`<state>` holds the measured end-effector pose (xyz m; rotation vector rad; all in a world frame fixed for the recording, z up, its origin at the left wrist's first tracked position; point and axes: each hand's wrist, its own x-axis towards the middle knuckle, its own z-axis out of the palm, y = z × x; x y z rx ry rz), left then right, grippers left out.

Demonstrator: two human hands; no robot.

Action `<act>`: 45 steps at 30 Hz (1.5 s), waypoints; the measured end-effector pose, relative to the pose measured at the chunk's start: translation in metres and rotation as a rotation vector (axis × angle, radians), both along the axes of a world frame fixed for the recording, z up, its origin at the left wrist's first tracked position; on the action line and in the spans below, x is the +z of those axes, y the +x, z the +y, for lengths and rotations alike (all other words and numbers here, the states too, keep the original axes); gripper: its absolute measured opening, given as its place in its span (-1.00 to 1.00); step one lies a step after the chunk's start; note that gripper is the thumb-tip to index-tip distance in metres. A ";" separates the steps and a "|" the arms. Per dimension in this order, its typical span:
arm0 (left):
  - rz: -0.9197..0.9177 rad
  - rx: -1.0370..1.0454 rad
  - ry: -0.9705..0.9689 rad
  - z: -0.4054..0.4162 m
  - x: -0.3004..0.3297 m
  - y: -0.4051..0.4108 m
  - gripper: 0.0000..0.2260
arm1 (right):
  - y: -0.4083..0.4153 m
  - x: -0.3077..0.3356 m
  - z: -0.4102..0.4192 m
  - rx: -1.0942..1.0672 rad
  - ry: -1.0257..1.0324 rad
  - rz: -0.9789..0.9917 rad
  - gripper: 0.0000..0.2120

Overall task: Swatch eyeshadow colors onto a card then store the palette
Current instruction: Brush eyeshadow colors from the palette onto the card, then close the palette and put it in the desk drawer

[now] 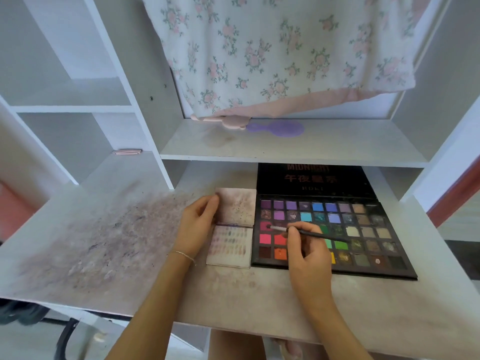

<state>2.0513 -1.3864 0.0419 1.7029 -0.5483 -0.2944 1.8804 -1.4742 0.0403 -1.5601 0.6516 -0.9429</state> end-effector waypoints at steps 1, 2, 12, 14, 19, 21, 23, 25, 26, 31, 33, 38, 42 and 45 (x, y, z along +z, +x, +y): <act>0.084 0.004 -0.027 0.004 0.004 0.000 -0.71 | 0.000 0.000 0.000 -0.008 0.013 0.002 -0.79; 0.157 0.016 -0.040 0.008 0.009 0.000 -0.67 | 0.001 0.000 0.000 -0.015 0.019 -0.003 -0.81; -0.521 -0.303 0.574 0.047 0.018 -0.032 -0.84 | 0.002 0.001 -0.002 -0.032 0.006 -0.080 -0.76; -0.679 -0.261 0.638 0.051 0.006 -0.045 -0.75 | 0.002 0.001 -0.002 0.000 0.019 -0.066 -0.77; -0.725 -0.173 0.695 0.057 -0.007 -0.046 -0.70 | 0.016 0.008 -0.005 0.212 -0.145 0.172 -0.92; -0.691 -0.137 0.728 0.059 -0.005 -0.035 -0.69 | 0.034 0.015 -0.006 0.344 -0.244 0.358 -0.93; -0.672 -0.099 0.785 0.061 -0.002 -0.022 -0.69 | 0.056 0.020 -0.006 0.409 -0.359 0.534 -0.86; -0.654 -0.061 0.821 0.062 0.001 -0.006 -0.70 | 0.078 0.022 -0.005 0.413 -0.454 0.665 -0.79; -0.634 -0.045 0.824 0.063 0.002 0.001 -0.70 | 0.088 0.022 -0.005 0.396 -0.496 0.710 -0.77; -0.578 -0.020 0.816 0.061 0.005 0.033 -0.69 | 0.126 0.019 -0.005 0.324 -0.622 0.817 -0.73; -0.584 -0.007 0.811 0.058 0.004 0.041 -0.69 | 0.133 0.019 -0.006 0.300 -0.631 0.808 -0.71; -0.605 0.064 0.818 0.051 0.002 0.053 -0.69 | 0.120 0.016 -0.025 0.351 -0.739 0.686 -0.65; -0.633 0.238 0.670 0.048 0.007 0.047 -0.75 | 0.090 0.008 -0.059 0.291 -0.870 0.794 -0.58; -0.702 0.305 0.556 0.042 0.020 0.036 -0.76 | 0.067 0.004 -0.089 0.184 -0.823 0.975 -0.52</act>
